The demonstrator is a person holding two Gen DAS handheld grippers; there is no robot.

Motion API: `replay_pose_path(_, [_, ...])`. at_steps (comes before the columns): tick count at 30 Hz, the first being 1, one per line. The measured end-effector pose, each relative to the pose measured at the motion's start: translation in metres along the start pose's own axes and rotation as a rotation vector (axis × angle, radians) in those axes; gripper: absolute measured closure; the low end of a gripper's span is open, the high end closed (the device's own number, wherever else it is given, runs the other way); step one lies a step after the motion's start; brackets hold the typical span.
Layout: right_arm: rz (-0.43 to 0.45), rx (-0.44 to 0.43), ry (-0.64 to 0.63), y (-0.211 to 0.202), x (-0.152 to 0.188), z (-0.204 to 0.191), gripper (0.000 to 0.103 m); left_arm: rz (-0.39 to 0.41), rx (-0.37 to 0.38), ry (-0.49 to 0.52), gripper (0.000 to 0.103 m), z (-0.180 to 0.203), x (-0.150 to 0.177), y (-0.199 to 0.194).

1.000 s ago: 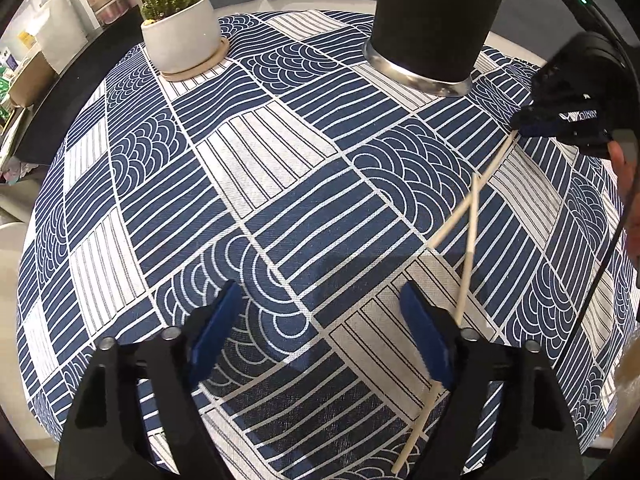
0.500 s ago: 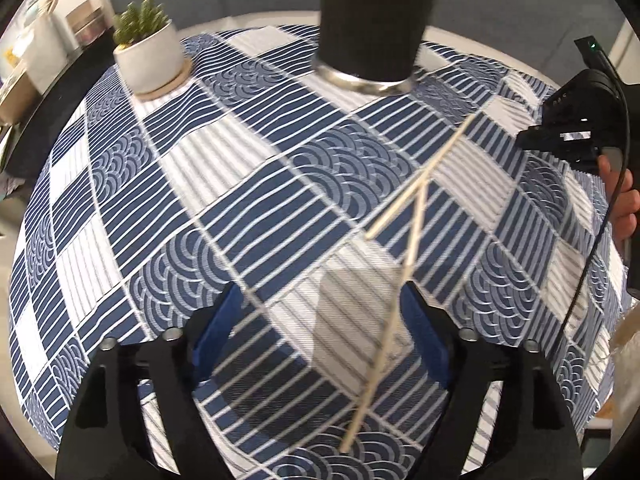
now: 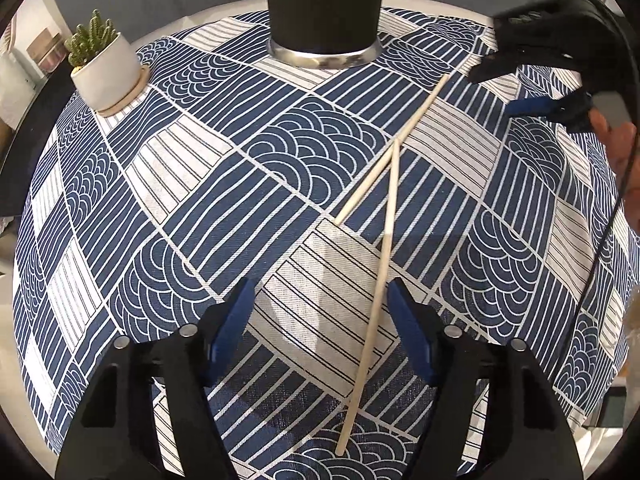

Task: Organize utensils
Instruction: 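Close the left gripper on a skewer while the right gripper grasps another skewer, then lift both held skewers upright off the cloth and raise them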

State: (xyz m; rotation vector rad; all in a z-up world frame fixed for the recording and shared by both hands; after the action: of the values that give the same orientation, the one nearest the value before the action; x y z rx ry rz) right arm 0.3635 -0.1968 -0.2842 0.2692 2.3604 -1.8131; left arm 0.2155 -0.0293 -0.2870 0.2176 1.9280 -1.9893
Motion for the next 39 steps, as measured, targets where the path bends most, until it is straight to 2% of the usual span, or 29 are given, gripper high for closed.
replay_pose_path(3, [-0.016, -0.026, 0.046, 0.009, -0.001, -0.022, 0.051, 0.0, 0.011, 0.023, 0.039, 0.0, 0.001, -0.001])
replay_pose_path(5, [-0.028, -0.006, 0.032, 0.015, -0.002, -0.034, 0.054, 0.0, 0.02, 0.052, 0.043, -0.001, 0.003, -0.002])
replay_pose_path(8, [-0.019, 0.097, 0.006, 0.018, -0.004, -0.043, 0.057, -0.008, 0.034, 0.074, 0.051, -0.007, 0.002, -0.004])
replay_pose_path(9, [-0.01, 0.144, -0.019, 0.019, -0.005, -0.046, 0.068, -0.015, 0.037, 0.072, 0.054, -0.009, 0.002, -0.004])
replay_pose_path(10, [0.002, 0.245, -0.078, 0.02, -0.006, -0.047, 0.076, -0.023, 0.038, 0.068, 0.055, -0.01, 0.001, -0.004])
replay_pose_path(11, [0.021, 0.29, -0.115, 0.021, -0.005, -0.051, 0.086, -0.034, 0.036, 0.073, 0.056, -0.011, -0.001, -0.003])
replay_pose_path(12, [0.03, 0.285, -0.116, 0.021, -0.004, -0.054, 0.093, -0.043, 0.035, 0.086, 0.057, -0.01, -0.002, -0.002])
replay_pose_path(14, [0.045, 0.294, -0.1, 0.022, -0.002, -0.055, 0.095, -0.052, 0.046, 0.12, 0.058, -0.009, -0.001, -0.002])
replay_pose_path(16, [0.044, 0.28, -0.067, 0.023, -0.001, -0.055, 0.097, -0.064, 0.058, 0.155, 0.065, -0.012, -0.001, -0.003])
replay_pose_path(18, [0.045, 0.228, -0.017, 0.022, 0.0, -0.051, 0.095, -0.081, 0.072, 0.163, 0.081, -0.02, -0.002, -0.003])
replay_pose_path(20, [0.038, 0.154, 0.055, 0.019, 0.006, -0.047, 0.091, -0.098, 0.096, 0.157, 0.088, -0.03, -0.004, -0.003])
replay_pose_path(22, [0.039, 0.128, 0.057, 0.018, 0.007, -0.052, 0.068, -0.113, 0.118, 0.148, 0.094, -0.037, -0.006, -0.002])
replay_pose_path(23, [0.041, 0.134, 0.036, 0.017, 0.008, -0.055, 0.053, -0.122, 0.133, 0.154, 0.094, -0.04, -0.006, -0.002])
replay_pose_path(27, [0.047, 0.172, 0.018, 0.02, 0.004, -0.07, 0.054, -0.139, 0.176, 0.164, 0.094, -0.046, -0.002, -0.001])
replay_pose_path(29, [0.009, 0.239, 0.024, 0.028, 0.005, -0.071, 0.055, -0.143, 0.191, 0.175, 0.094, -0.047, -0.001, -0.001])
replay_pose_path(30, [0.009, 0.287, 0.01, 0.03, 0.003, -0.075, 0.057, -0.144, 0.197, 0.174, 0.094, -0.049, -0.001, 0.0])
replay_pose_path(31, [0.012, 0.31, 0.001, 0.032, 0.001, -0.08, 0.063, -0.146, 0.204, 0.174, 0.094, -0.049, -0.002, 0.0])
replay_pose_path(33, [0.019, 0.306, 0.004, 0.032, 0.001, -0.086, 0.087, -0.145, 0.216, 0.178, 0.094, -0.05, -0.002, 0.002])
replay_pose_path(34, [0.022, 0.308, -0.005, 0.032, 0.001, -0.089, 0.092, -0.144, 0.219, 0.181, 0.094, -0.05, -0.002, 0.002])
replay_pose_path(36, [0.026, 0.312, -0.041, 0.032, 0.001, -0.09, 0.098, -0.136, 0.22, 0.197, 0.094, -0.051, -0.002, 0.003])
replay_pose_path(39, [0.032, 0.339, -0.084, 0.027, 0.01, -0.083, 0.098, -0.138, 0.23, 0.207, 0.093, -0.052, -0.004, 0.004])
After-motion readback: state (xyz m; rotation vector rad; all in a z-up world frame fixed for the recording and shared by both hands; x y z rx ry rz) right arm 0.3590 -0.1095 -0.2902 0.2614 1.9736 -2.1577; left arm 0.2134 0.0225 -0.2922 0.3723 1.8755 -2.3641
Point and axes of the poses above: each gripper's, at about its wrist camera, not at the fingertips, and y roughly the way its jaws point, z to its right, x to its underside, the point moved 9 cm from there along y, roughly the way its jaws point, and after that the axes turned 10 degrees about -y, right-handed, at the moved point
